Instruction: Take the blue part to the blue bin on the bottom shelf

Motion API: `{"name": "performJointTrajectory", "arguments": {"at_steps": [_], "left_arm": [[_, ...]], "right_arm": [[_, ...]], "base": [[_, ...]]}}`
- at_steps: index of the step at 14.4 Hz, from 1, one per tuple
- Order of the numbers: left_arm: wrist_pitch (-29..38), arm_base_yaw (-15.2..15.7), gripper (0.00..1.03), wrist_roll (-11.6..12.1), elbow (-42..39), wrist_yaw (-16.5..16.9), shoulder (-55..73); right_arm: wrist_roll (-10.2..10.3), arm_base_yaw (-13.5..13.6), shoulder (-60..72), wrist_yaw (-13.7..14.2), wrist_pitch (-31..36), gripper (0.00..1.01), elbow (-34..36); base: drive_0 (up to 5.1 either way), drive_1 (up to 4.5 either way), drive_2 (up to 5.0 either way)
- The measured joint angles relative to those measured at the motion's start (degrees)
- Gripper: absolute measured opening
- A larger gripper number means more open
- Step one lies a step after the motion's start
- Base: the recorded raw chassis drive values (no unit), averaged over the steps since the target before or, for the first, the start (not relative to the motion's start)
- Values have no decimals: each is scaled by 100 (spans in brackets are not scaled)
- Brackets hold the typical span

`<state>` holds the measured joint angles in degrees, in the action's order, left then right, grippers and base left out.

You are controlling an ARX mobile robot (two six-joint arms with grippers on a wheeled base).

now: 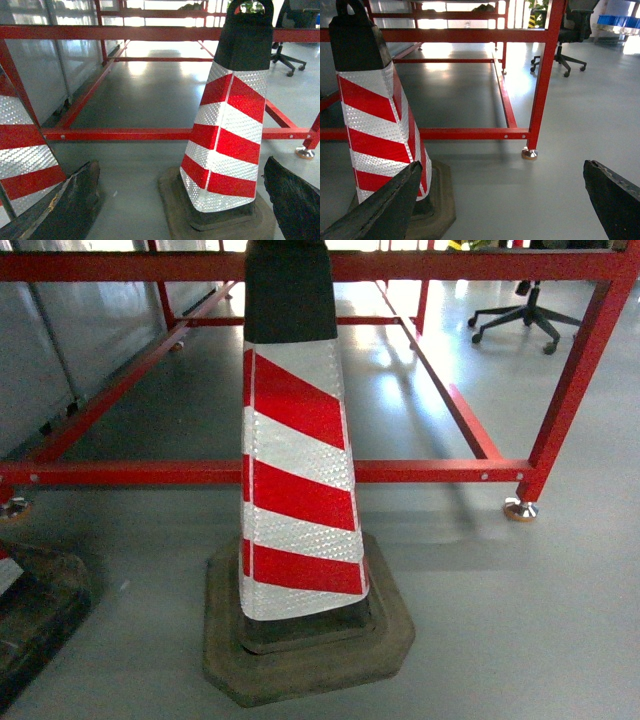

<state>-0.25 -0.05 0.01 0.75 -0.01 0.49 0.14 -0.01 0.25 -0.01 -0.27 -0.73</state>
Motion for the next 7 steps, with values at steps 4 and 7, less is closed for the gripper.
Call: {"name": "performJointTrajectory", "arguments": {"at_steps": [4, 7], "left_arm": [[0, 0, 98, 0, 0, 0, 0], [0, 0, 98, 0, 0, 0, 0]], "right_arm": [[0, 0, 0, 0, 0, 98, 0], [0, 0, 0, 0, 0, 98, 0]], "base": [[0, 0, 0], [0, 0, 0]]}}
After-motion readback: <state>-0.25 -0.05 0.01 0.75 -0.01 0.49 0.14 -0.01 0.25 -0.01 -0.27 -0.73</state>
